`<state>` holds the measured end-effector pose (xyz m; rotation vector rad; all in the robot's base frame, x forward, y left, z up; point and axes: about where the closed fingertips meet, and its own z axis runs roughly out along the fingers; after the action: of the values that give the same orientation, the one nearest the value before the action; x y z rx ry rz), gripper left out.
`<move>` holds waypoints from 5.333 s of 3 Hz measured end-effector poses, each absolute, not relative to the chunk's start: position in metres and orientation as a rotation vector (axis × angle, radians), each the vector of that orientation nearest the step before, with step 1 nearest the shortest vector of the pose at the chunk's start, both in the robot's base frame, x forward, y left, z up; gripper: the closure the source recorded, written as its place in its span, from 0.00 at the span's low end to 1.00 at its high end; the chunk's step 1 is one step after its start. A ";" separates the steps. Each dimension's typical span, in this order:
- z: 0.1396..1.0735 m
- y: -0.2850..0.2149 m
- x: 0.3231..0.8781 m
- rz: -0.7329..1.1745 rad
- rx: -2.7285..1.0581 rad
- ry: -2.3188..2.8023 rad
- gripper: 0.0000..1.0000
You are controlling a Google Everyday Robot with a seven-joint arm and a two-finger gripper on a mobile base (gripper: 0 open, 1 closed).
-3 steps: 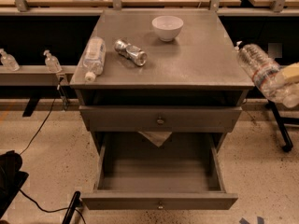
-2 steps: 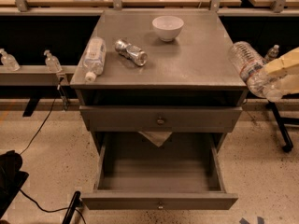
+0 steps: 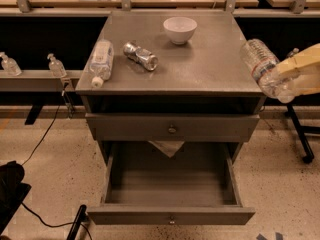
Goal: Pick water bottle from middle drawer and place on counter
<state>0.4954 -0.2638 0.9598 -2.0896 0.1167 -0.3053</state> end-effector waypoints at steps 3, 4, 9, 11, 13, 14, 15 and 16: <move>0.942 -0.238 0.576 -0.471 -2.070 0.077 1.00; 0.932 -0.238 0.593 -0.519 -2.059 0.178 1.00; 0.890 -0.241 0.651 -0.559 -2.038 0.585 0.64; 0.886 -0.235 0.653 -0.547 -2.039 0.577 0.10; 0.885 -0.233 0.653 -0.543 -2.040 0.575 0.00; 0.902 -0.239 0.645 -0.573 -2.009 0.557 0.00; 0.929 -0.249 0.626 -0.611 -1.967 0.528 0.00; 0.949 -0.258 0.614 -0.640 -1.938 0.523 0.00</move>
Offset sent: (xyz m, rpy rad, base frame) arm 0.0937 0.0292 -0.0139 -0.0165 -0.1899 0.0132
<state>0.6141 -0.2584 0.9487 -1.9383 0.5228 -0.6397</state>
